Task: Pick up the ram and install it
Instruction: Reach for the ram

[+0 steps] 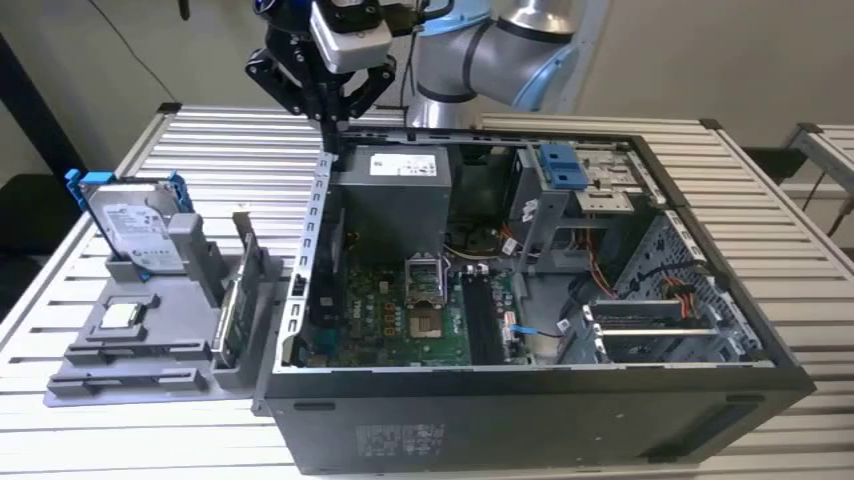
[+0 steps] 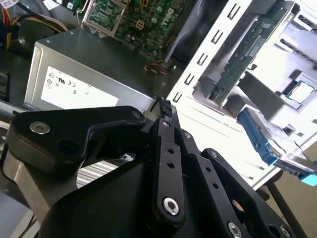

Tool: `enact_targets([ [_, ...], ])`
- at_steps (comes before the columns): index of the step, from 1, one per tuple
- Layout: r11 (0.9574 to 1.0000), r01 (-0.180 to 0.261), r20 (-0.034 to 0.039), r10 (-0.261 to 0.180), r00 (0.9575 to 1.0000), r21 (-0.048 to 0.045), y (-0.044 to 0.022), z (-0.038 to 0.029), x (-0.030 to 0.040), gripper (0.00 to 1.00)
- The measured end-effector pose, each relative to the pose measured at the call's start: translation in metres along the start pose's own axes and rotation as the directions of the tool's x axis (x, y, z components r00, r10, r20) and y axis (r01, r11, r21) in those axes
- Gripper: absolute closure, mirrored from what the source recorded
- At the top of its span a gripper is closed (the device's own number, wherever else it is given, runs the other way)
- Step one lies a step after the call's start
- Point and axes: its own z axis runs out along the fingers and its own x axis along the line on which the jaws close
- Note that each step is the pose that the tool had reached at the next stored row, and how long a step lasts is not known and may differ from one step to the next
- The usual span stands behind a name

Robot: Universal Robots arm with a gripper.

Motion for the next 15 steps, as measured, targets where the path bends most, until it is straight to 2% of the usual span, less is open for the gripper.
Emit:
enact_targets([
  [15,1.0,0.0,0.0085,0.0,1.0,0.0005,-0.0025,-0.001,0.0358,0.89],
])
